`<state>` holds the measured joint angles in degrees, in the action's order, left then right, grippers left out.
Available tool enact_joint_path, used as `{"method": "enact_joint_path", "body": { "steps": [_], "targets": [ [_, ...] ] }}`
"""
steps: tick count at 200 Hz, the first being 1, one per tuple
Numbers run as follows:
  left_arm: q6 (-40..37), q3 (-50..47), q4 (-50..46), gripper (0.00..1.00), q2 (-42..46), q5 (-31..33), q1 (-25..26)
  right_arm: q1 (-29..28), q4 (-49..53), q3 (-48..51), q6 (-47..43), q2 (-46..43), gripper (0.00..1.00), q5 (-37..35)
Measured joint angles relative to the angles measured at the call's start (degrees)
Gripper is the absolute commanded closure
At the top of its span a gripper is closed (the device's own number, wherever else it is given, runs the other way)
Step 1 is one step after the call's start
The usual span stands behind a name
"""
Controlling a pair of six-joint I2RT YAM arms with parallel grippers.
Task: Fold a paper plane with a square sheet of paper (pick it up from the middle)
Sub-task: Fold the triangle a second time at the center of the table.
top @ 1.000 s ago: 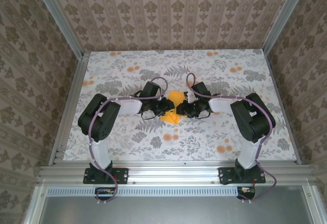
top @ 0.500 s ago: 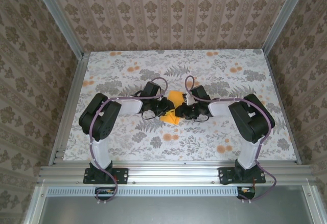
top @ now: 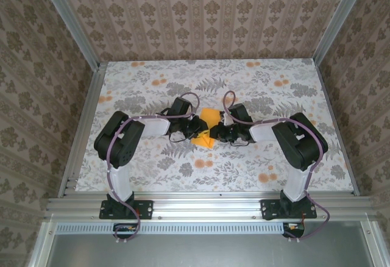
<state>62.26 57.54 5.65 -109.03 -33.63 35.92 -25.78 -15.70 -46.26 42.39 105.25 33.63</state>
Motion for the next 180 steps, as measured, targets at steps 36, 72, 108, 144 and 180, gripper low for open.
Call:
{"method": "enact_joint_path", "body": {
  "steps": [36, 72, 108, 144, 180],
  "targets": [
    [0.72, 0.0, 0.0, 0.6, 0.0, 0.11, 0.0, 0.0, -0.02, 0.0, 0.17, 0.0, 0.97, -1.49],
    [1.2, -0.68, 0.17, 0.52, 1.81, 0.9, -0.31, 0.0, 2.27, 0.0, -0.79, -0.02, 0.98, -3.89],
    [1.2, -2.99, 1.01, 0.5, 4.94, 1.81, -1.05, 0.0, 3.72, 0.0, -1.88, -0.68, 0.98, -5.42],
    [1.14, -5.11, 0.28, 0.56, 4.96, 2.14, -1.09, 0.0, 4.33, 0.0, -1.97, -1.07, 0.98, -6.51],
    [0.28, -5.33, -1.51, 0.66, 4.94, 2.16, -1.09, 0.02, 5.38, 0.0, -2.49, -1.79, 0.97, -8.02]
  ]
}}
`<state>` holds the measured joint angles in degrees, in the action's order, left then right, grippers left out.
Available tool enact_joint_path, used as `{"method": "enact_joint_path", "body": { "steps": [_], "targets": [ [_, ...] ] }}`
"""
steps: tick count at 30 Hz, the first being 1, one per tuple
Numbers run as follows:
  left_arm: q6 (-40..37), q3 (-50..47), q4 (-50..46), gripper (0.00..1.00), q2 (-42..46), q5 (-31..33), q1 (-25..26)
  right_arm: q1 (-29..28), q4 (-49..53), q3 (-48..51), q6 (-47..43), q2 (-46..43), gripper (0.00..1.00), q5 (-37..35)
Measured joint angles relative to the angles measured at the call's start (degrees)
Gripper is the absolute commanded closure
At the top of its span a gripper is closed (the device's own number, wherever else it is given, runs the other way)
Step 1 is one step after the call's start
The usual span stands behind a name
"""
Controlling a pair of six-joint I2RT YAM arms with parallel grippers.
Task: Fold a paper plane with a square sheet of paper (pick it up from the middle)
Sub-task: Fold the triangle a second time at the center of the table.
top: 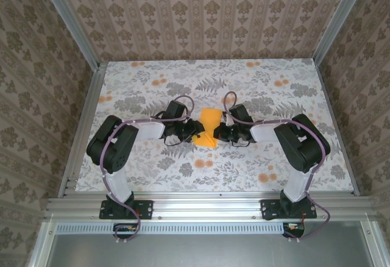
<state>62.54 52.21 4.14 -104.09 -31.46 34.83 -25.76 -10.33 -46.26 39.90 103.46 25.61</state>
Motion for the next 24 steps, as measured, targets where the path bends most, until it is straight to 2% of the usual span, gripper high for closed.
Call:
{"method": "enact_joint_path", "body": {
  "steps": [10, 24],
  "targets": [
    [-3.15, 0.07, -4.63, 0.75, -0.44, 0.57, 0.13, 0.0, 1.6, -0.02, -1.01, -0.85, 0.97, -1.97],
    [-6.34, 2.51, -8.66, 0.75, -1.29, 1.25, 0.72, 0.04, 2.99, -0.07, -1.2, -1.75, 0.96, -4.83]
  ]
}}
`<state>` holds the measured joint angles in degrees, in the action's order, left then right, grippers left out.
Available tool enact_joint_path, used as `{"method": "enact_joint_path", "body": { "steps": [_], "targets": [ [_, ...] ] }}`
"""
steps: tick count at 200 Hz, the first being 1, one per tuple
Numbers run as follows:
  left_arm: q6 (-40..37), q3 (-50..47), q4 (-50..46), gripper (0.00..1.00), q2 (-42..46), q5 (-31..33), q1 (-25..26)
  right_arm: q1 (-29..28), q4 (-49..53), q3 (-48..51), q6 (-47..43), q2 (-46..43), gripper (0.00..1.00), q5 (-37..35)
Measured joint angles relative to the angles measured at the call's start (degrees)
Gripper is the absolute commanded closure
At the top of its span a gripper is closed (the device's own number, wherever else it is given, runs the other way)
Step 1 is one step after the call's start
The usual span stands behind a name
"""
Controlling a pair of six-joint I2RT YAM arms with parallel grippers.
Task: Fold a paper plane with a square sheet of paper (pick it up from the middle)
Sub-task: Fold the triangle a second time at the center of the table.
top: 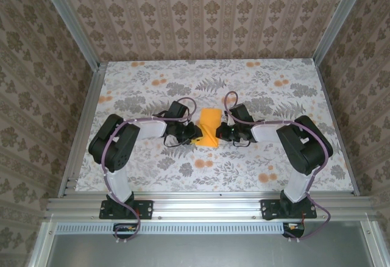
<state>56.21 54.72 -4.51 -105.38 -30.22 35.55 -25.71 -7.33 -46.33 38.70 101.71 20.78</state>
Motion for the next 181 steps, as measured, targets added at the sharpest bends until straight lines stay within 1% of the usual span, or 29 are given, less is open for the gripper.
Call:
{"method": "enact_joint_path", "body": {
  "steps": [181],
  "targets": [
    [-0.61, 0.9, -1.16, 0.76, -0.44, 0.04, 0.44, 0.07, 0.5, -0.22, -0.2, -0.2, 0.95, -2.84]
  ]
}}
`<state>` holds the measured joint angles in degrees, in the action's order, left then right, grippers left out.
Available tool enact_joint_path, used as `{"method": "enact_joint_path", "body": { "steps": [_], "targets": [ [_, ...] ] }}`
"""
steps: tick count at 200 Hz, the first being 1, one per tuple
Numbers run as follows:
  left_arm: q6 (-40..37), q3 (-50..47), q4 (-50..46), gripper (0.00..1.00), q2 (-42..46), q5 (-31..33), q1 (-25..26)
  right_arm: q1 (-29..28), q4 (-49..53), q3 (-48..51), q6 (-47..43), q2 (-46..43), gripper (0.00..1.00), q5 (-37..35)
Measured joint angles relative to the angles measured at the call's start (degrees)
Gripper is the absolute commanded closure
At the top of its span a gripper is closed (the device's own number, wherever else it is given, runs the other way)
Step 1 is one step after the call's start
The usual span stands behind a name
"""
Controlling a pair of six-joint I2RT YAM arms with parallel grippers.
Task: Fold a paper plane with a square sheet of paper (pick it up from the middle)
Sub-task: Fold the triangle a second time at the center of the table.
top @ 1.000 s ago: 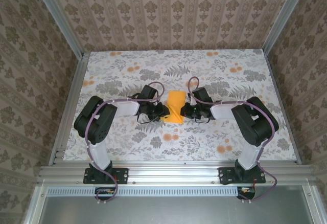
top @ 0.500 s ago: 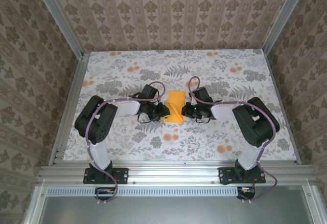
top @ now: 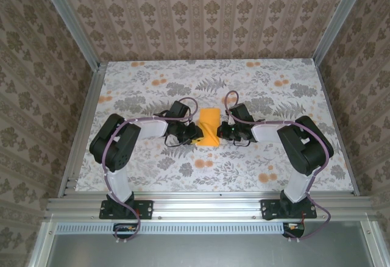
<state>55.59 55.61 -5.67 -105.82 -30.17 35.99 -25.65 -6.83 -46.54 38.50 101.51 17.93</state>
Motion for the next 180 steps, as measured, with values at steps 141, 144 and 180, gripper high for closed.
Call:
{"method": "enact_joint_path", "body": {
  "steps": [141, 144, 180],
  "targets": [
    [-0.24, 0.33, -0.42, 0.76, -0.11, -0.02, 0.0, 0.33, 0.85, 0.0, -0.66, -0.68, 0.94, -1.66],
    [-0.26, 0.33, -0.42, 0.76, -0.11, -0.02, 0.0, 0.33, 0.85, 0.0, -0.66, -0.63, 0.94, -1.62],
    [-0.42, 1.05, -1.46, 0.76, -0.35, -0.02, 0.07, 0.46, 0.63, 0.0, -0.83, -0.52, 0.93, -0.04]
  ]
}}
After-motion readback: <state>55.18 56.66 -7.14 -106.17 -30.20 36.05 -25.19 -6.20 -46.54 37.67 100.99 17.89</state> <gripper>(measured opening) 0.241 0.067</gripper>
